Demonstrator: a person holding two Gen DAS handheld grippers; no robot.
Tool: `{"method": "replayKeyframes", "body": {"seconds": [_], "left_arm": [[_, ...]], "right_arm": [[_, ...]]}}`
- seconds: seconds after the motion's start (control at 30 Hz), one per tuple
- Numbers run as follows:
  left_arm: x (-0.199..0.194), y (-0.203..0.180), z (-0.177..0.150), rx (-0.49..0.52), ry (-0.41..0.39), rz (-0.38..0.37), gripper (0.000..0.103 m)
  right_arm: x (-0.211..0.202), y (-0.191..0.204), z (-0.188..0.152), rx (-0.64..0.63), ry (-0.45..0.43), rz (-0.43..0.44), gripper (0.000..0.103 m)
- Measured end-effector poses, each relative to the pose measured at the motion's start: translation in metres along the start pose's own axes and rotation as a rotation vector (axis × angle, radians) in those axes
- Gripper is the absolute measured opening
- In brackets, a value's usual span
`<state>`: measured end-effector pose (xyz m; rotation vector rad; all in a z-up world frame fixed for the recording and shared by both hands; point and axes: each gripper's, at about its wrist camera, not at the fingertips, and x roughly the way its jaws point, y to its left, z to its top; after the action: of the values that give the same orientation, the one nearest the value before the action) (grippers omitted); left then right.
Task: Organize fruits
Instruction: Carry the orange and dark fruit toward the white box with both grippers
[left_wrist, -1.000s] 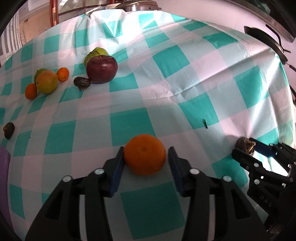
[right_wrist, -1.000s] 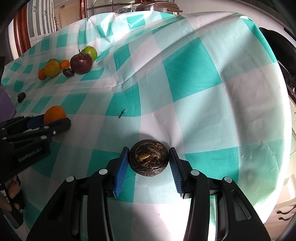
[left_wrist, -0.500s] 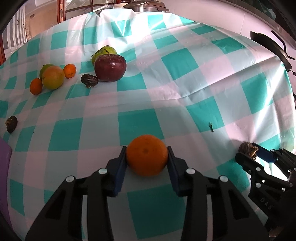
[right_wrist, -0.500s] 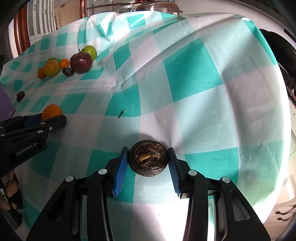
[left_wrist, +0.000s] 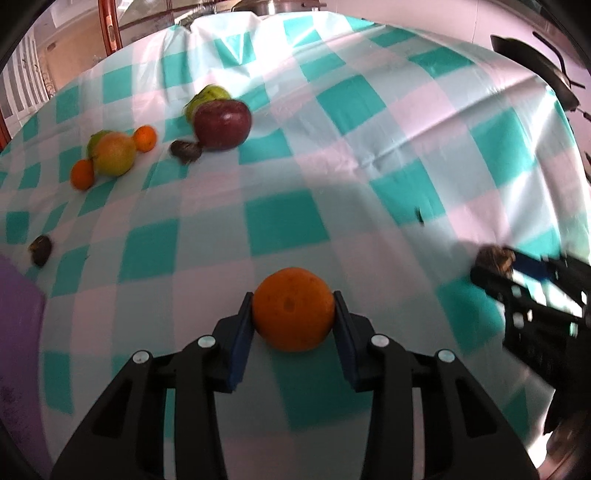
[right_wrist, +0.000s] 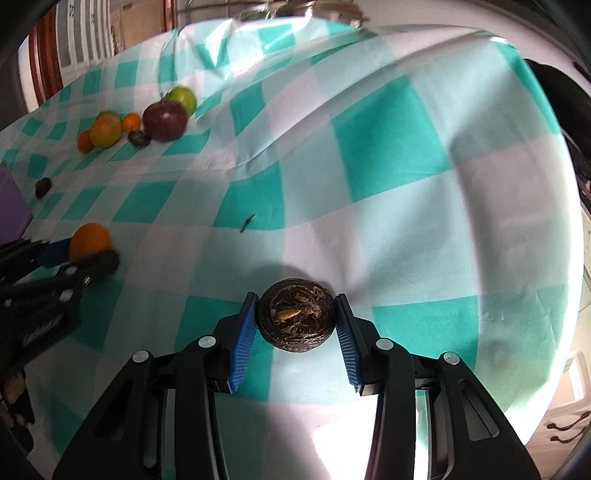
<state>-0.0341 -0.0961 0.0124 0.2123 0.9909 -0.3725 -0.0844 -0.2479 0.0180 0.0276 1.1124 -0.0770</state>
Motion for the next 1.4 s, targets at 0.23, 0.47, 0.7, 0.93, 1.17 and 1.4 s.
{"method": "replayKeyframes", "body": {"seconds": [0.23,0.47,0.7,0.93,1.17,1.4], "left_arm": [[-0.057,0.034,-0.042,-0.107,0.049,0.038,0.041],[-0.124,0.082,-0.072,-0.201,0.007,0.143,0.041],[-0.203,0.158,-0.084,-0.407,-0.146,0.272,0.041],[-0.255,0.233,-0.108,-0.503,-0.195,0.352,0.041],[-0.276,0.295,-0.128,-0.535,-0.21,0.38,0.041],[-0.285,0.341,-0.135,-0.502,-0.217,0.393,0.041]], "right_arm": [[-0.03,0.045,0.025,-0.164,0.034,0.242,0.041],[-0.038,0.083,0.051,-0.261,-0.002,0.369,0.041],[-0.06,0.145,0.071,-0.33,-0.093,0.447,0.041],[-0.111,0.219,0.095,-0.398,-0.188,0.519,0.041],[-0.145,0.296,0.097,-0.487,-0.236,0.564,0.041],[-0.155,0.357,0.098,-0.526,-0.255,0.585,0.041]]}}
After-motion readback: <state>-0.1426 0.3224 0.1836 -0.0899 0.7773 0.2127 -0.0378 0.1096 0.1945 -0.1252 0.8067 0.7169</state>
